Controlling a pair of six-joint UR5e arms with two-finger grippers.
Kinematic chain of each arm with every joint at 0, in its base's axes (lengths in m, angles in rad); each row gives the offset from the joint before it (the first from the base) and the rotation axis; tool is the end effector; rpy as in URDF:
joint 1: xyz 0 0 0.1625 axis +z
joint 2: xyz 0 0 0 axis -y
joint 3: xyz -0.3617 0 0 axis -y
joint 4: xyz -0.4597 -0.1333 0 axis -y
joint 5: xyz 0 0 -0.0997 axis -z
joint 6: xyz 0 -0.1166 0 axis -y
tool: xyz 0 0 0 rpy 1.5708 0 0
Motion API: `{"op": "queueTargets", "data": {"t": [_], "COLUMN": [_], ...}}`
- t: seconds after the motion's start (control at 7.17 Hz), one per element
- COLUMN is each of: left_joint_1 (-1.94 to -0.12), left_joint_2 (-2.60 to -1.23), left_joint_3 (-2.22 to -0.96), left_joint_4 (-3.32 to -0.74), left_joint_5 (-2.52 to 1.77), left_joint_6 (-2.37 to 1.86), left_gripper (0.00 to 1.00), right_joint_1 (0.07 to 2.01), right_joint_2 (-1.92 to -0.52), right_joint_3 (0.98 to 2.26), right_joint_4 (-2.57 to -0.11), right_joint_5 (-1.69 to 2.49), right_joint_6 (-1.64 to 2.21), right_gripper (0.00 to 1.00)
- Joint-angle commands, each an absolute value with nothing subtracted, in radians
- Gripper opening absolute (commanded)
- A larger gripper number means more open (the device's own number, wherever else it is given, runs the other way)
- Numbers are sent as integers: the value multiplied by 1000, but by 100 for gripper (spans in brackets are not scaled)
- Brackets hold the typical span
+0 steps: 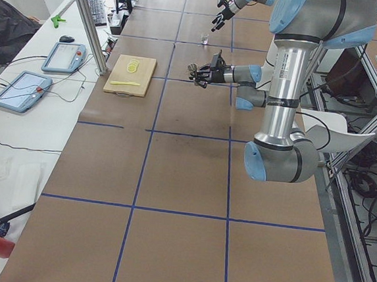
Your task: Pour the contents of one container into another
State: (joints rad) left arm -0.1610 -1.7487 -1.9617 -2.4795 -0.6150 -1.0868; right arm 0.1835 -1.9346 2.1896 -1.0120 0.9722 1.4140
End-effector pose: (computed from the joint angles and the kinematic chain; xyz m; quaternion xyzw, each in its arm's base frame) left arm 0.4841 -0.3102 0.1779 0.5120 0.4593 -0.2001 0.6977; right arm -0.4107 -0.2786 0.3782 0.3309 -0.3269 0.1284 0.8759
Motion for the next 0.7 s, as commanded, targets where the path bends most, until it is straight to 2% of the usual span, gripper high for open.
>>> {"op": "queueTargets", "data": {"t": [0.0,0.56], "left_joint_1": [-156,-158], "left_joint_2": [-1786,-1793], "left_joint_3": [-1939,-1919], "left_joint_4": [-2502,-2502], "left_joint_5": [-667,-667], "left_joint_6": [-990,-988], "left_gripper": [0,0], "right_joint_1": [100,23], "right_joint_2": [-1934,-1911], "right_joint_3": [2123,1955], "right_joint_4": [-1009,-863], "right_joint_5": [803,586], "right_joint_6": [1500,1557], "right_gripper": [100,100]}}
